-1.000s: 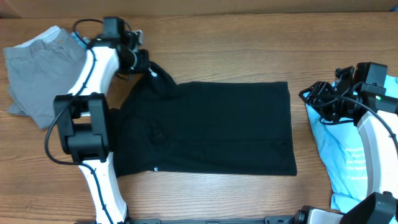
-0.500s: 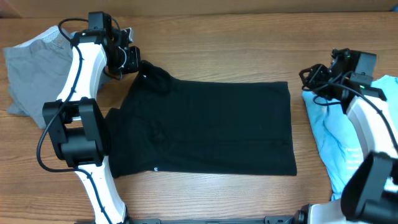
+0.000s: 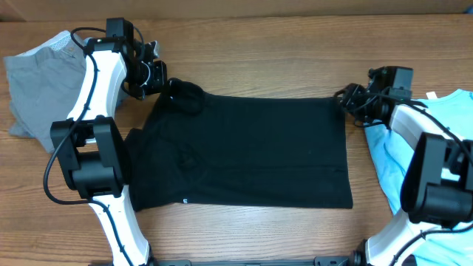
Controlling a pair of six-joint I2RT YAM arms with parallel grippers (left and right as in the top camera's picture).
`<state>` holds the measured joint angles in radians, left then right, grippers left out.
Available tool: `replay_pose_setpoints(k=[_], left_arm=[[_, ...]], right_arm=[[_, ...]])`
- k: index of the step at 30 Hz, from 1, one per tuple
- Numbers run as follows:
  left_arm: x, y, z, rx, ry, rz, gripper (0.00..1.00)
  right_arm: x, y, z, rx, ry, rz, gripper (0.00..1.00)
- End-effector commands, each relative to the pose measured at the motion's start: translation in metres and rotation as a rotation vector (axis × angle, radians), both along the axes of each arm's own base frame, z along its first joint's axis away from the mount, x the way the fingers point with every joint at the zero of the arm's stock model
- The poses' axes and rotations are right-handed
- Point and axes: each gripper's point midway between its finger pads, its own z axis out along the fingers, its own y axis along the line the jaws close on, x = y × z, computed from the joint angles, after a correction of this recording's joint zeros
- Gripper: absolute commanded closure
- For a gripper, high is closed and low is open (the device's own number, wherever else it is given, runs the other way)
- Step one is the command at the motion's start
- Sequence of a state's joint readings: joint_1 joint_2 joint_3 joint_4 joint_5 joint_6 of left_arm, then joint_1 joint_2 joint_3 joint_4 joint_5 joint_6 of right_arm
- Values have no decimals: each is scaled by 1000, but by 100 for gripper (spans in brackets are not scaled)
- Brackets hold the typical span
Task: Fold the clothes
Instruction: 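Grasp the upper-right corner with the right gripper and pull both apart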
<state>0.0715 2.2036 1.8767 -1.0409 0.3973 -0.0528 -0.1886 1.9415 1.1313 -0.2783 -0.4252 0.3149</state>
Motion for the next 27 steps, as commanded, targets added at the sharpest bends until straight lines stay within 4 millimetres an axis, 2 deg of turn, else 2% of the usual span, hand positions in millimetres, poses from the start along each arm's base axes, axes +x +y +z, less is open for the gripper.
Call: replay_pose_setpoints(k=[1, 7, 10, 12, 18, 22, 27], left_arm=[[3, -6, 21, -16, -42, -5, 96], [2, -6, 20, -17, -34, -5, 96], [2, -6, 20, -16, -34, -5, 96], [2, -6, 20, -16, -34, -5, 96], [2, -6, 20, -17, -34, -5, 96], [2, -6, 20, -16, -36, -7, 96], [3, -5, 23, -19, -43, -7, 96]], right_arm=[[7, 6, -7, -7, -2, 17, 30], [9, 12, -27, -6, 13, 33, 27], [10, 12, -28, -5, 12, 33, 43], [9, 12, -29, -4, 17, 33, 60], [5, 12, -30, 0, 39, 32, 77], [10, 9, -19, 3, 9, 28, 87], [22, 10, 20, 41, -86, 50, 93]])
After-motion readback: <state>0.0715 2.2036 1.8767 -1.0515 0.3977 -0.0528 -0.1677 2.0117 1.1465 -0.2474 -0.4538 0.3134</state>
